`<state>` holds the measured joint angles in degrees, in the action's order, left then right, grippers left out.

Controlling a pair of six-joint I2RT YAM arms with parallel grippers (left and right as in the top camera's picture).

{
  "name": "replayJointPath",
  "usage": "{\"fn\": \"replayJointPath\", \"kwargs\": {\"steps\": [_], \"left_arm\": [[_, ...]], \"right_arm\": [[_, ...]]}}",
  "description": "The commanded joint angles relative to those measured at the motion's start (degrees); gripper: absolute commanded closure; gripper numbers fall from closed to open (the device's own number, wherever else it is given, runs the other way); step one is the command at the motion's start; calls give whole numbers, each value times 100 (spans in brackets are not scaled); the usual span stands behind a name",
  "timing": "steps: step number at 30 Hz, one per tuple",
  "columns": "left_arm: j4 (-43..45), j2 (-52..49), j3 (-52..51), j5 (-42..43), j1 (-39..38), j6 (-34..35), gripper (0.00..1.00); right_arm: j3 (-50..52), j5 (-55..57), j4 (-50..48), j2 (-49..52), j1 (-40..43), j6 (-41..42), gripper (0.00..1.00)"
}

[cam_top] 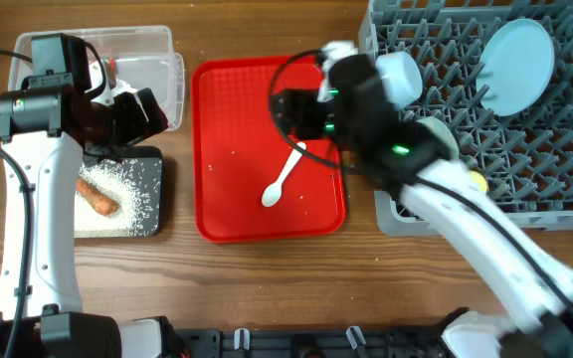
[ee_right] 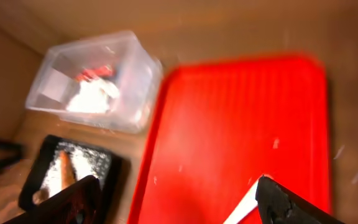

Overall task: Sort waste into correct bins and load items into the dishwasher rack
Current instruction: 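Grasp the white spoon on the red tray with the right gripper, then carry the spoon into the rack and release it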

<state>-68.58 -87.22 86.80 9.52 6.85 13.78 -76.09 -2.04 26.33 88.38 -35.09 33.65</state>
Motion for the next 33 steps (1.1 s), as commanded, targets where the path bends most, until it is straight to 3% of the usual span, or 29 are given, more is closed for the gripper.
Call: {"fn": "replayJointPath", "kwargs": {"steps": [1, 5, 8, 14, 16, 19, 23, 26, 33], "left_arm": [[2, -35, 42, 48, -22, -98, 0], [2, -35, 42, 48, -22, -98, 0], [2, -35, 42, 48, -22, -98, 0], [2, -35, 42, 48, -22, -98, 0], [2, -35, 42, 48, -22, -98, 0], [2, -35, 42, 48, -22, -98, 0], [2, -35, 42, 48, -22, -98, 0], [2, -35, 42, 48, -22, -98, 0], [2, -35, 42, 48, -22, -98, 0]], "right_arm": [[146, 385, 111, 1056, -424, 1193, 17], [146, 404, 240, 1880, -562, 1440, 23], [146, 518, 494, 2308, -562, 1545, 33], [144, 238, 564, 2811, -562, 1853, 39], [144, 133, 566, 2844, -562, 1928, 51], [146, 140, 577, 2848, -562, 1932, 60], [146, 144, 616, 2855, -562, 2002, 85], [146, 166, 645, 2855, -555, 2039, 95], [101, 68, 610, 2771, -448, 1596, 96]]}}
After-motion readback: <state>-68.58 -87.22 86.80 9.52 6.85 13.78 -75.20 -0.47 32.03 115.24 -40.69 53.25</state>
